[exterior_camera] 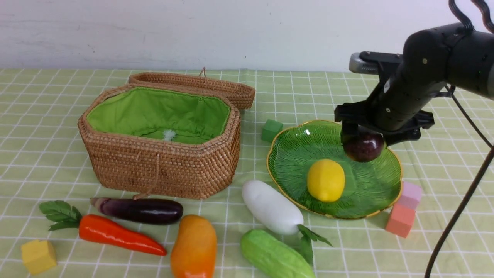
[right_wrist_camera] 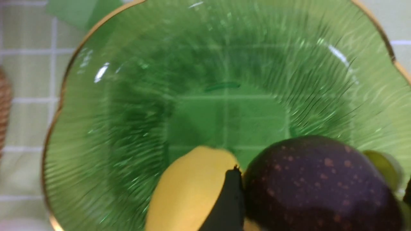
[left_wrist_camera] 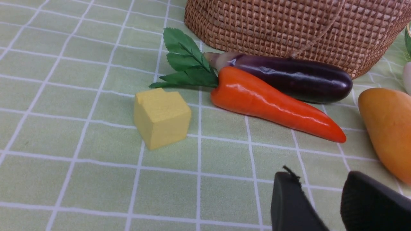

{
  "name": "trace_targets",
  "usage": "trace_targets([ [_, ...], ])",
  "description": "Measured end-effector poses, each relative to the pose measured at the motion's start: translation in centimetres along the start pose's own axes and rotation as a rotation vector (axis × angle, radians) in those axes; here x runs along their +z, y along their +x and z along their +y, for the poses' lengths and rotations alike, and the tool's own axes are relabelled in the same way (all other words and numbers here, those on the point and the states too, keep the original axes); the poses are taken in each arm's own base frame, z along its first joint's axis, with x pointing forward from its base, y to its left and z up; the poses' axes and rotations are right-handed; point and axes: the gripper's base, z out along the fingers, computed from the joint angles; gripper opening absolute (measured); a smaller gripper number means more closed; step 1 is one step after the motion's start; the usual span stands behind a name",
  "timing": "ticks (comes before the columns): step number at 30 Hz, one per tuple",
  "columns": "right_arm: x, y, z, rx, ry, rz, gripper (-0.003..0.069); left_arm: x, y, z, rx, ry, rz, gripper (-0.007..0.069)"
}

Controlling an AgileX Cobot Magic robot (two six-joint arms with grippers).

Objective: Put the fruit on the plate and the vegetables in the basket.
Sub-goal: Use the right arm to grab a mangosteen and put it into the right plate, then use the right arm to grab a mango and put it into the right plate

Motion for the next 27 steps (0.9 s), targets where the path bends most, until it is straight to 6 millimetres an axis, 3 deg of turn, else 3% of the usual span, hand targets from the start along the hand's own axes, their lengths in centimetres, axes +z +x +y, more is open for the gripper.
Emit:
trace_targets([
  [10, 0.3, -0.2, -1.0, 0.011, 0.023, 0.011, 0.0672, 0.0, 0.0, 0.0, 0.0, 0.0, 0.0, 0.0238],
  [14, 0.1, 0.4, -0.9, -0.016, 0.003, 0.075, 0.0619, 0.0, 0.0, 0.0, 0.0, 0.0, 0.0, 0.0238],
  [17, -0.6, 0.8, 0.0, -0.081, -0.077, 0.105, 0.053, 0.0, 0.0, 0.0, 0.0, 0.0, 0.0, 0.0238],
  [24, -4.3, 2.6, 6.7, -0.211, -0.436, 0.101, 0.0113, 0.0, 0.0, 0.0, 0.0, 0.0, 0.0, 0.0238],
  [27, -4.8, 4.0, 9.3, -0.265, -0.475, 0.123, 0.0048, 0.0, 0.0, 0.0, 0.0, 0.0, 0.0, 0.0238],
])
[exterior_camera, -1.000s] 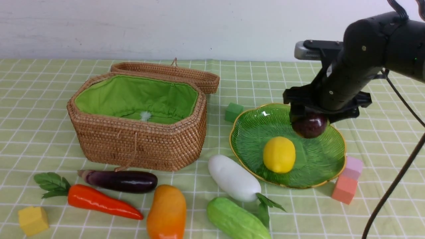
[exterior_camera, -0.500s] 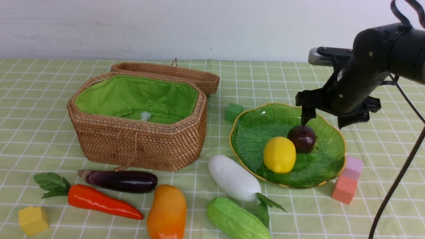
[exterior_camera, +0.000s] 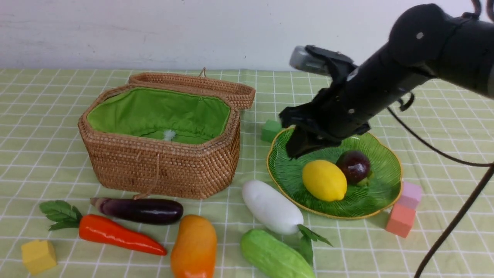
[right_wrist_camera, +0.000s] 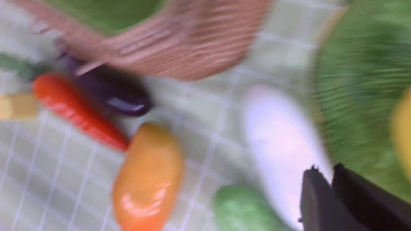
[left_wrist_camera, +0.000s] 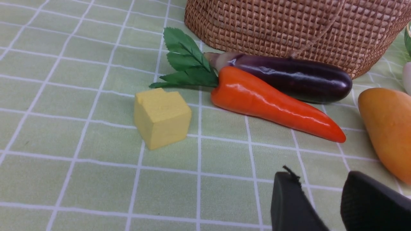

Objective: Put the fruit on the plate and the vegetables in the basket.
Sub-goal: Use the right arm to grab a mango and put it into the right plate

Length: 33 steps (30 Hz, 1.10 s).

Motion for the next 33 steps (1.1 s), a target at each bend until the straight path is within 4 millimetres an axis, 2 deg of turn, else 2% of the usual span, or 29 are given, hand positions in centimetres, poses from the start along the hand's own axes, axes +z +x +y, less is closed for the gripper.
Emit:
trace_targets([
  [1, 0.8, 0.6, 1.8, -0.039, -0.001, 0.028, 0.0034, 0.0, 0.0, 0.0, 0.0, 0.0, 0.0, 0.0238],
  [2, 1.0, 0.8, 2.2, -0.059, 0.01, 0.037, 0.0035, 0.0, 0.0, 0.0, 0.0, 0.0, 0.0, 0.0238],
  [3, 2.1, 1.9, 4.4, -0.113, 0.035, 0.073, 0.0053, 0.0, 0.0, 0.0, 0.0, 0.0, 0.0, 0.0238],
  [5, 3.1, 3.1, 6.5, -0.154, 0.087, 0.1, 0.0108, 0.0, 0.0, 0.0, 0.0, 0.0, 0.0, 0.0238],
  [9, 4.8, 4.2, 8.4, -0.107, 0.161, 0.096, 0.0251, 0.0, 0.0, 0.0, 0.0, 0.0, 0.0, 0.0238],
  [10, 5.5, 4.5, 9.0, -0.054, 0.178, 0.08, 0.0353, 0.0, 0.0, 0.0, 0.0, 0.0, 0.0, 0.0238],
  [11, 5.9, 4.6, 9.1, -0.034, 0.179, 0.076, 0.0409, 0.0, 0.0, 0.0, 0.0, 0.0, 0.0, 0.0238],
  [12, 6.4, 4.7, 9.4, 0.008, 0.17, 0.068, 0.0496, 0.0, 0.0, 0.0, 0.0, 0.0, 0.0, 0.0238],
  [15, 7.4, 4.8, 9.9, 0.071, 0.126, 0.061, 0.0636, 0.0, 0.0, 0.0, 0.0, 0.0, 0.0, 0.0238],
  [16, 7.8, 4.8, 10.0, 0.094, 0.103, 0.059, 0.0658, 0.0, 0.0, 0.0, 0.0, 0.0, 0.0, 0.0238],
  [20, 9.5, 4.8, 10.1, 0.147, 0.045, 0.063, 0.0671, 0.0, 0.0, 0.0, 0.0, 0.0, 0.0, 0.0238],
  [24, 12.8, 5.4, 9.3, 0.155, 0.041, 0.095, 0.0649, 0.0, 0.0, 0.0, 0.0, 0.0, 0.0, 0.0238],
  [26, 13.5, 5.6, 9.1, 0.159, 0.049, 0.106, 0.0643, 0.0, 0.0, 0.0, 0.0, 0.0, 0.0, 0.0238],
  [27, 14.7, 5.9, 8.7, 0.172, 0.056, 0.124, 0.0638, 0.0, 0.0, 0.0, 0.0, 0.0, 0.0, 0.0238],
  [30, 16.0, 6.4, 8.1, 0.181, 0.068, 0.153, 0.0627, 0.0, 0.0, 0.0, 0.0, 0.0, 0.0, 0.0238],
  [33, 16.3, 6.4, 8.2, 0.182, 0.058, 0.158, 0.0597, 0.0, 0.0, 0.0, 0.0, 0.0, 0.0, 0.0238],
])
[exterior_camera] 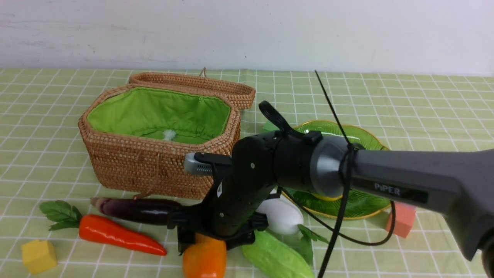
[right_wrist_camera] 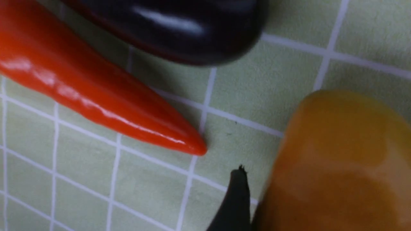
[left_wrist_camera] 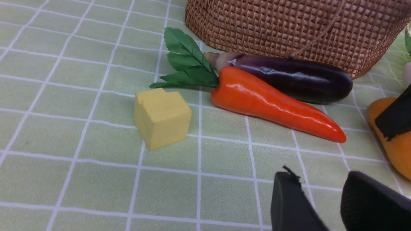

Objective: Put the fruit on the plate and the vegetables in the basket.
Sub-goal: Use the right arm to grab a mango and put it into the right plate

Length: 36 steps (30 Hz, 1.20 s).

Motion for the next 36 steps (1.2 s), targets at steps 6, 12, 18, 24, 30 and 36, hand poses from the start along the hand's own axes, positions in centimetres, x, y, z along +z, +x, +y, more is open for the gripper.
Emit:
trace_targets([
  [6, 0.0, 0.1, 0.1, -0.053, -0.017, 0.012, 0.0555, 0.0, 0.0, 0.0, 0.0, 0.0, 0.0, 0.0238],
  [12, -1.8, 0.1, 0.8, -0.132, -0.038, 0.005, 0.0555, 0.0, 0.0, 0.0, 0.0, 0.0, 0.0, 0.0238],
  [18, -8.1, -1.2, 1.5, -0.192, -0.09, -0.122, 0.0555, 0.0, 0.0, 0.0, 0.0, 0.0, 0.0, 0.0238],
  [24, -16.1, -4.8, -2.9, -0.182, -0.033, -0.352, 0.0555, 0.0, 0.0, 0.0, 0.0, 0.0, 0.0, 0.0238],
  [30, -18.3, -8.0, -9.6, -0.085, 0.092, -0.448, 0.0555, 0.0, 0.0, 0.0, 0.0, 0.0, 0.0, 0.0238],
  [36, -15.4, -9.6, -15.2, 0.079, 0.158, -0.392, 0.0555, 0.0, 0.0, 0.0, 0.0, 0.0, 0.0, 0.0238],
])
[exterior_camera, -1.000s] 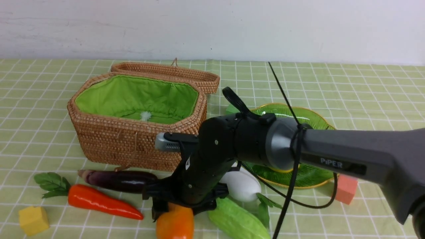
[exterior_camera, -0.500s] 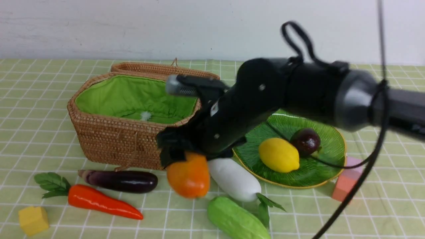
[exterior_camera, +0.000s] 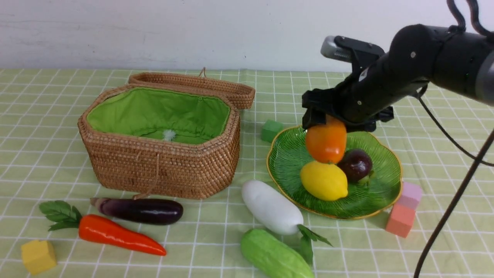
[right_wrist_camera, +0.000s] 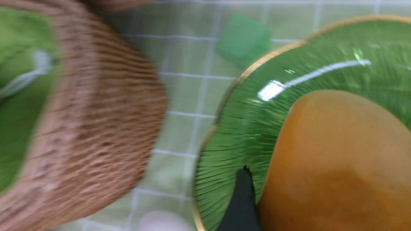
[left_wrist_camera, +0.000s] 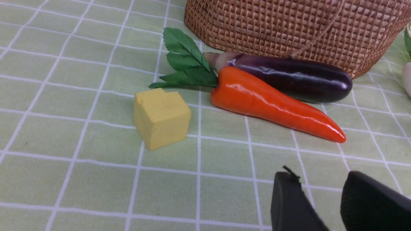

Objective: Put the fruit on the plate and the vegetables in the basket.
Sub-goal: Use the right arm to grab a mango and put it into the right plate

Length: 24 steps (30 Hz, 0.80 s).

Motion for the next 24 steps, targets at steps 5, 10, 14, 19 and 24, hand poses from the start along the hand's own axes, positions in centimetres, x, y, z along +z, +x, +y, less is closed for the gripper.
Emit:
trace_targets([
  [5, 2.4, 0.5, -1.2, 0.072, 0.028, 0.039, 0.0555, 0.0, 0.0, 0.0, 0.0, 0.0, 0.0, 0.0238],
  [10, 2.6, 0.3, -1.3, 0.085, 0.025, 0.014, 0.0555, 0.0, 0.0, 0.0, 0.0, 0.0, 0.0, 0.0238],
  [14, 2.7, 0.2, -1.3, 0.085, 0.023, 0.003, 0.0596, 0.0, 0.0, 0.0, 0.0, 0.0, 0.0, 0.0238],
  [19, 2.7, 0.4, -1.5, 0.071, 0.039, 0.025, 0.0678, 0.0, 0.0, 0.0, 0.0, 0.0, 0.0, 0.0238],
  [24, 2.4, 0.5, -1.6, 0.042, 0.062, 0.039, 0.0662, 0.0, 0.0, 0.0, 0.0, 0.0, 0.0, 0.0238],
])
